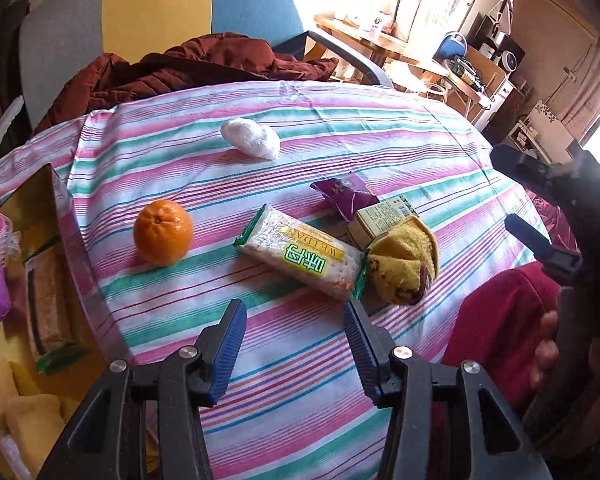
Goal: Organize objects
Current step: 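Open both tools and withdraw them toward the items on the cloth, then grasp the WEIDAN cracker packet with the left tool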
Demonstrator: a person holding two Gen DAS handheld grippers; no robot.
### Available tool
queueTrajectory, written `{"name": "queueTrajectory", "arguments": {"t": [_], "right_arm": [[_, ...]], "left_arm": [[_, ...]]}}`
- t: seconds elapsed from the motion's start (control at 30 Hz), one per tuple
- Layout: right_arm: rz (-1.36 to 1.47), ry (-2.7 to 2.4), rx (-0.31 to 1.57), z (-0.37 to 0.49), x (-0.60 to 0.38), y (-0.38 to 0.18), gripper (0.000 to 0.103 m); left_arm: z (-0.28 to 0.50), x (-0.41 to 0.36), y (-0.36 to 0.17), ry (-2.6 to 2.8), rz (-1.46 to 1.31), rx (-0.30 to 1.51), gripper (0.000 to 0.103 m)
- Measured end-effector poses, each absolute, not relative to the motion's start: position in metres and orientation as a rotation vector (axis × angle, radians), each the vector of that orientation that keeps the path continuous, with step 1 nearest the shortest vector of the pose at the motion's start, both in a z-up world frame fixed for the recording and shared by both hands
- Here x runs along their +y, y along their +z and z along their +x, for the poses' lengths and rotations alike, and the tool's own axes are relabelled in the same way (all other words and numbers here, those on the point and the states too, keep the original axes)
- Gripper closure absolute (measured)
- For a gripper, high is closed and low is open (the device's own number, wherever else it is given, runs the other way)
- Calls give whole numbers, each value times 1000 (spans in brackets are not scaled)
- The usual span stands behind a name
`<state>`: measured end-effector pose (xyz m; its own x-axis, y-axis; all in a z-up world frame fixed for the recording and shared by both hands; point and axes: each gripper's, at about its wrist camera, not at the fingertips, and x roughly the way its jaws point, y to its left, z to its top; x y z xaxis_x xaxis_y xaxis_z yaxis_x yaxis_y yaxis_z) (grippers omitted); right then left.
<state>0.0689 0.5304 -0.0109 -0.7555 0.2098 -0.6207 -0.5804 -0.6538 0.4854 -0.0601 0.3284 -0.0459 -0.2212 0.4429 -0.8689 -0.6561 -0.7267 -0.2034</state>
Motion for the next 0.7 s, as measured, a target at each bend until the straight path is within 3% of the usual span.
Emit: {"name": "queueTrajectory", "arguments": {"t": [0.23, 0.4, 0.7], "right_arm": [[-753, 2415, 955, 65, 528, -12, 0], [-757, 2417, 961, 64, 528, -13, 0], [-765, 2417, 964, 62, 529, -14, 0]], "left_arm": [[-99, 355, -87, 1951, -1582, 76, 39], [-112, 375, -96, 2005, -1610, 30, 30], [-117, 412, -102, 2068, -1502, 301, 28]]}}
